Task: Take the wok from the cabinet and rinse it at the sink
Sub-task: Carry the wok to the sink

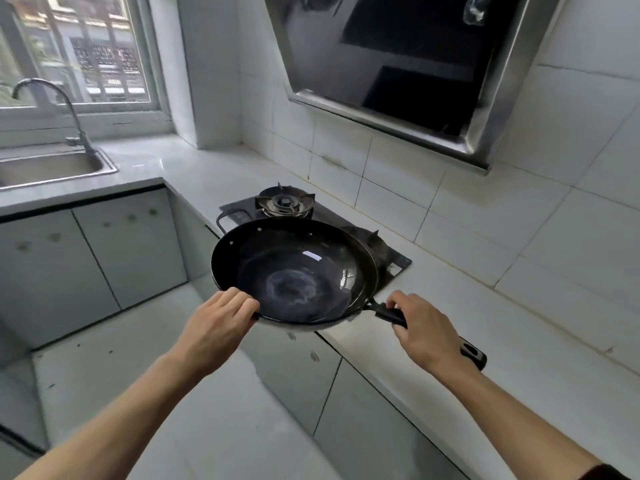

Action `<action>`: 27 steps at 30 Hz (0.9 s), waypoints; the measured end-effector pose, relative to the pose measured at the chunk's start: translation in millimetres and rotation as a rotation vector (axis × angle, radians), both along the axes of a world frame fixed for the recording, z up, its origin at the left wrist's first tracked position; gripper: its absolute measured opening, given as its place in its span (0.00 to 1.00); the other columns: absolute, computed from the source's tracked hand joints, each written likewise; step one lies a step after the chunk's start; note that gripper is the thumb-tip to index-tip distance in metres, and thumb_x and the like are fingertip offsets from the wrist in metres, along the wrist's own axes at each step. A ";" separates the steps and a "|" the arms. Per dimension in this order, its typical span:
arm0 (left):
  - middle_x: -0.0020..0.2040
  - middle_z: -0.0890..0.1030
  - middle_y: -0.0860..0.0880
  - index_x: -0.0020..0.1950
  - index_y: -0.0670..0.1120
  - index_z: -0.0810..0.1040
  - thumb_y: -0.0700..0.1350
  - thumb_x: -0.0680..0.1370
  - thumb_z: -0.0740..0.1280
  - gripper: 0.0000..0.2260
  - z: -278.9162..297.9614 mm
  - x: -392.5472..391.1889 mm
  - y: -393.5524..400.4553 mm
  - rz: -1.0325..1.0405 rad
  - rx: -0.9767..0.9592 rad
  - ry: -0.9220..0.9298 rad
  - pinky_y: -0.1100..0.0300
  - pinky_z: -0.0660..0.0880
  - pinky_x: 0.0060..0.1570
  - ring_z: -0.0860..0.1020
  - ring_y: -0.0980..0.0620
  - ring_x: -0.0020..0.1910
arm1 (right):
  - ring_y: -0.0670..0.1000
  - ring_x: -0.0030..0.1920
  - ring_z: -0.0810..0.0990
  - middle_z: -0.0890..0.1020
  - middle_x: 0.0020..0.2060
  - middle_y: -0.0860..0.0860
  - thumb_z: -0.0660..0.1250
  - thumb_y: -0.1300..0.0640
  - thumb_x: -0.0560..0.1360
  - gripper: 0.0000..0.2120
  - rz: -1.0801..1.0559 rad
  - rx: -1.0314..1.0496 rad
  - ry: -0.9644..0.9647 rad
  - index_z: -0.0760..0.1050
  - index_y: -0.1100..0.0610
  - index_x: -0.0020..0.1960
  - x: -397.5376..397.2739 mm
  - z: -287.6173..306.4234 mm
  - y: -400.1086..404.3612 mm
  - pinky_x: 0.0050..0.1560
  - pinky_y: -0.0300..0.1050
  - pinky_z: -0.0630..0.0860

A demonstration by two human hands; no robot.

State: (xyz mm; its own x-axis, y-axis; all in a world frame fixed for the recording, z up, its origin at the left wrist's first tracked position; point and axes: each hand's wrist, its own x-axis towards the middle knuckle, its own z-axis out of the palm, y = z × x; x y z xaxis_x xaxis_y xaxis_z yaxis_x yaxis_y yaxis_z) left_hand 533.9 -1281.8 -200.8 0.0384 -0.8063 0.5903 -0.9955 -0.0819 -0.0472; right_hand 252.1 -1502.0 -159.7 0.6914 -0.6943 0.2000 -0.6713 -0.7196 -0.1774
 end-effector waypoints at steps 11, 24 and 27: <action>0.45 0.78 0.47 0.49 0.43 0.76 0.46 0.81 0.60 0.09 7.1 114.3 17.5 0.160 -0.001 -0.025 0.54 0.76 0.43 0.76 0.47 0.42 | 0.47 0.40 0.76 0.75 0.44 0.44 0.69 0.60 0.72 0.16 0.167 0.026 -0.032 0.67 0.43 0.50 151.4 3.2 -25.1 0.34 0.44 0.75; 0.44 0.78 0.48 0.48 0.43 0.76 0.45 0.80 0.63 0.06 21.0 270.5 16.2 0.385 0.063 -0.034 0.56 0.73 0.43 0.75 0.46 0.42 | 0.52 0.40 0.76 0.73 0.40 0.45 0.67 0.60 0.70 0.14 0.393 0.140 -0.076 0.66 0.45 0.48 376.6 -11.3 -76.9 0.38 0.51 0.76; 0.45 0.77 0.49 0.48 0.43 0.76 0.44 0.80 0.64 0.05 18.8 304.2 25.9 0.429 0.064 -0.037 0.56 0.73 0.44 0.75 0.47 0.42 | 0.51 0.39 0.76 0.74 0.39 0.46 0.66 0.61 0.70 0.15 0.429 0.114 -0.075 0.64 0.45 0.46 421.7 -9.9 -75.8 0.36 0.50 0.75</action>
State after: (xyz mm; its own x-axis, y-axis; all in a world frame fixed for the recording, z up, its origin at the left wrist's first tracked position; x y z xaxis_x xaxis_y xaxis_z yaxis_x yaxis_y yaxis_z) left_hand 838.1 -1255.9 -181.9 0.3574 -0.7572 0.5467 -0.8697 -0.4832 -0.1007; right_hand 673.8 -1577.9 -169.5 0.9081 -0.3686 0.1988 -0.2990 -0.9030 -0.3086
